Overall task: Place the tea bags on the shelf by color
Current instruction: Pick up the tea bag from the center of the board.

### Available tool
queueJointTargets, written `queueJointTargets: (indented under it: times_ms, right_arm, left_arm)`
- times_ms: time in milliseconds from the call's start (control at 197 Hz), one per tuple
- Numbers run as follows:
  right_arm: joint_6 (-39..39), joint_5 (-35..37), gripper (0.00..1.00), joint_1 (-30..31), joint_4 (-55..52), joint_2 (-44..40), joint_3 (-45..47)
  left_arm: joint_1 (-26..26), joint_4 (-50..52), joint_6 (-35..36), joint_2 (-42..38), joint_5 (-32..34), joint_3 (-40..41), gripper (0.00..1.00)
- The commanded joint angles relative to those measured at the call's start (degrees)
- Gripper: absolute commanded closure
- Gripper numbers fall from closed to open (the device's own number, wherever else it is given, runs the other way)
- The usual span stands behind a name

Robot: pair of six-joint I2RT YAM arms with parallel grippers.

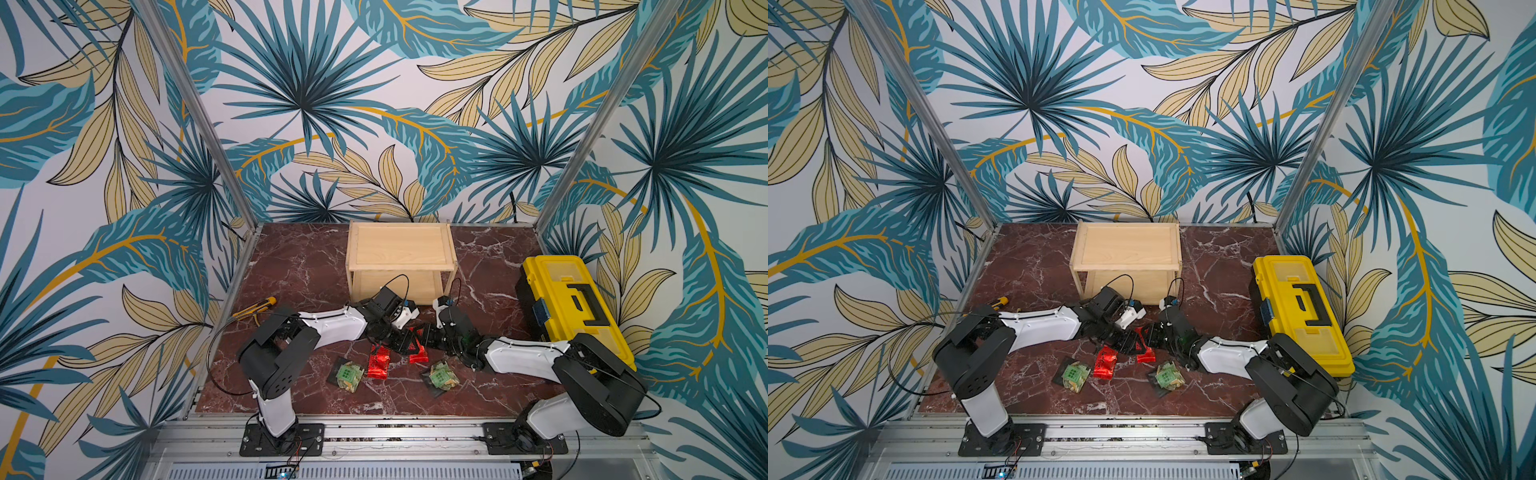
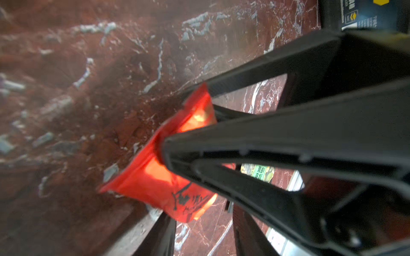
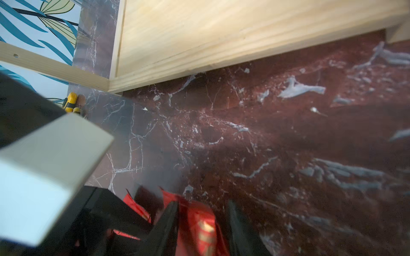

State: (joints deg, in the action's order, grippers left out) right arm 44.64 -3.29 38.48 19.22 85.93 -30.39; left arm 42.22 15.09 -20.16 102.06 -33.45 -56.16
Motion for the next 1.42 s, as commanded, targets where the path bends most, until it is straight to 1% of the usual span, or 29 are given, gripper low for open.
queueJointTargets:
  times_ms: [0, 102, 198, 264, 356, 448, 519, 666, 890, 1104, 1200, 1277, 1414]
  right_arm:
    - [-4.00, -1.25, 0.58, -1.30, -4.04, -0.07, -1.63]
    - [-8.22, -0.08, 0.49, -2.99, -10.20, -1.52, -3.42]
    - [-11.39, -0.80, 0.43, -4.40, -14.20, -2.02, -4.71]
    - [-12.50, -1.87, 0.42, -5.00, -15.74, -2.66, -4.94]
    - [-12.25, -3.46, 0.42, -5.32, -17.05, -5.38, -4.20]
    - [-11.20, -6.20, 0.43, -5.26, -15.40, -8.72, -1.55]
    - [-12.26, -7.22, 0.44, -5.28, -15.18, -9.82, 0.15]
    - [-13.92, -9.44, 0.48, -5.29, -15.81, -9.32, 1.96]
    - [-13.77, -13.40, 0.51, -5.26, -12.93, -9.04, 5.03]
    - [-14.04, -14.20, 0.53, -5.32, -9.79, -6.66, 5.25]
    - [-14.34, -13.31, 0.52, -5.27, -11.56, -5.84, 3.28]
    - [-14.74, -9.96, 0.43, -4.65, -14.29, -7.40, 2.58]
    - [-16.27, -1.90, 0.34, -2.50, -20.04, -11.60, 2.08]
  left_arm:
    - [-0.11, -2.66, -0.49, -0.37, -0.08, 0.18, 0.55]
    - [-0.66, -2.79, -0.43, -1.28, 0.48, 0.74, 0.52]
    - [-1.66, -3.11, -0.53, -2.28, 0.97, 1.58, 0.51]
    - [-2.32, -3.48, -0.65, -2.72, 0.87, 1.95, 0.50]
    - [-2.75, -3.82, -1.00, -3.66, 1.02, 2.35, 0.50]
    - [-3.19, -4.11, -1.11, -5.27, 0.99, 3.13, 0.50]
    - [-3.72, -4.16, -1.03, -6.23, 0.49, 3.59, 0.50]
    - [-4.95, -3.89, -0.33, -6.87, -0.97, 3.46, 0.50]
    - [-5.06, -3.75, 0.03, -6.45, -1.53, 2.90, 0.50]
    - [-5.12, -4.57, -0.26, -5.79, -1.68, 3.25, 0.50]
    - [-5.05, -4.16, -0.36, -5.47, -1.76, 2.90, 0.50]
    - [-5.11, -4.00, -0.45, -6.21, -1.64, 3.07, 0.50]
    - [-5.82, -3.92, -0.97, -9.20, -0.72, 4.08, 0.50]
